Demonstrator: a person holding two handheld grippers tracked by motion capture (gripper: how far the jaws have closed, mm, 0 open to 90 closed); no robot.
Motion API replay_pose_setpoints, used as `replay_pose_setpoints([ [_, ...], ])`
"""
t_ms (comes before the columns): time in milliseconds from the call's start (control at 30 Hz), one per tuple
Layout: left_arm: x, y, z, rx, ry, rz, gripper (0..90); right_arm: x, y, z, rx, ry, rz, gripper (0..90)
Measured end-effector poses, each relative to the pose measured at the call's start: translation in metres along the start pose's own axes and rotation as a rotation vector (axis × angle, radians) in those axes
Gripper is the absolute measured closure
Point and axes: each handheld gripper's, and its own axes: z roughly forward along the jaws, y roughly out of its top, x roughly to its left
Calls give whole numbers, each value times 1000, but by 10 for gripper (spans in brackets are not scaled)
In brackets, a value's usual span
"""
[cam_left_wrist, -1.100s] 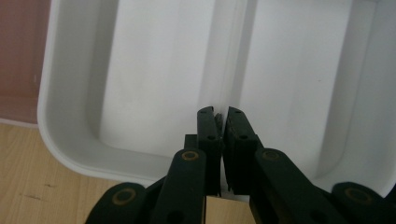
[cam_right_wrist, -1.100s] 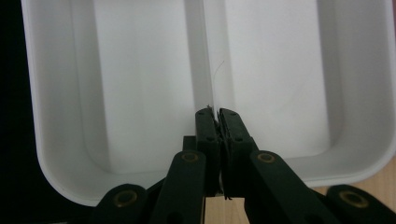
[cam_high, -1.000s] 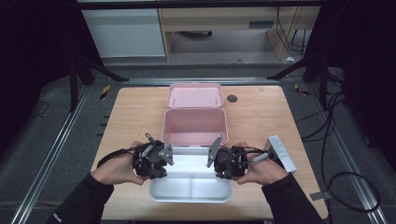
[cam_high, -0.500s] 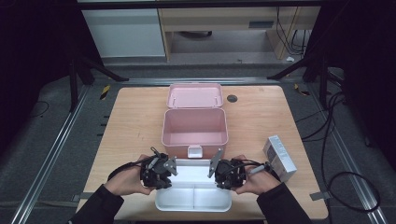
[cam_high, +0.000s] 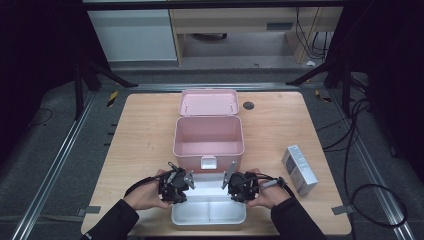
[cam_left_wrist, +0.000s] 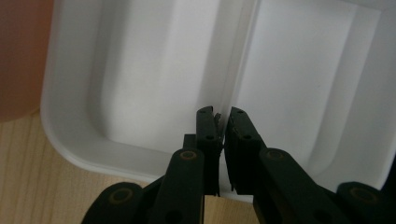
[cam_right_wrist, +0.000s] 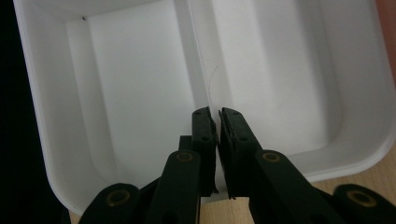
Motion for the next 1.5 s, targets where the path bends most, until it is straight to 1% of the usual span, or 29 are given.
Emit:
replay_pose_setpoints([
  [67, 0, 0, 1, -16, -7, -9, 825, 1, 0, 2, -1, 5, 9, 839],
  [133, -1, 0, -2, -44, 5, -22, 734, 1, -2, 3, -19, -1, 14, 801],
  [167, -2, -1, -4, -52, 8, -23, 708, 1, -2, 1, -31, -9, 16, 762],
  [200, -2, -2, -7, -71, 24, -26, 677, 1, -3, -1, -41, -11, 26, 733],
  [233, -3, -4, -12, -93, 44, -35, 628, 1, -3, -5, -59, -15, 35, 702],
  [267, -4, -6, -15, -106, 47, -35, 603, 0, -5, -9, -91, -34, 52, 649],
  [333, -4, -10, -22, -151, 72, -59, 548, -2, -7, -18, -144, -47, 83, 617],
  [467, 0, -22, -35, -242, 122, -163, 452, -5, -13, -33, -228, -108, 150, 482],
  [500, 2, -27, -37, -262, 134, -196, 434, -6, -14, -35, -241, -121, 163, 470],
  [567, 5, -35, -40, -290, 185, -255, 396, -8, -19, -42, -271, -144, 196, 431],
  [667, 12, -50, -42, -329, 233, -363, 357, -14, -27, -52, -320, -184, 261, 386],
  [700, 16, -55, -42, -337, 241, -414, 350, -16, -30, -55, -338, -201, 283, 362],
  [733, 18, -58, -42, -342, 245, -441, 337, -18, -34, -59, -355, -225, 312, 340],
  [767, 22, -63, -42, -352, 264, -481, 324, -20, -36, -62, -363, -246, 321, 331],
  [800, 24, -65, -42, -360, 269, -503, 318, -23, -40, -66, -377, -262, 346, 331],
  [833, 27, -67, -41, -370, 270, -532, 308, -25, -42, -69, -390, -272, 358, 325],
  [900, 32, -73, -42, -413, 266, -586, 281, -32, -49, -78, -415, -312, 397, 318],
  [933, 33, -75, -42, -428, 267, -606, 265, -37, -53, -84, -438, -334, 429, 314],
  [967, 34, -76, -42, -438, 274, -622, 255, -41, -56, -90, -458, -362, 453, 311],
  [1000, 34, -79, -43, -452, 295, -635, 251, -43, -58, -94, -474, -380, 474, 304],
  [1033, 34, -81, -43, -460, 307, -647, 234, -49, -62, -101, -500, -412, 516, 304],
  [1133, 33, -88, -44, -478, 342, -720, 225, -59, -67, -110, -513, -463, 581, 297],
  [1167, 32, -90, -43, -477, 348, -731, 223, -64, -71, -114, -522, -481, 609, 293],
  [1200, 32, -92, -43, -479, 362, -743, 223, -66, -72, -115, -520, -483, 625, 288],
  [1267, 31, -100, -41, -498, 393, -777, 223, -69, -76, -117, -522, -509, 643, 271],
  [1300, 31, -102, -41, -497, 403, -779, 223, -70, -80, -117, -515, -516, 657, 272],
  [1367, 33, -108, -40, -498, 425, -786, 224, -71, -85, -115, -518, -521, 665, 266],
  [1433, 36, -113, -37, -505, 428, -801, 225, -73, -90, -111, -515, -523, 684, 252],
  [1500, 38, -116, -35, -508, 419, -811, 223, -75, -94, -108, -489, -535, 696, 243],
])
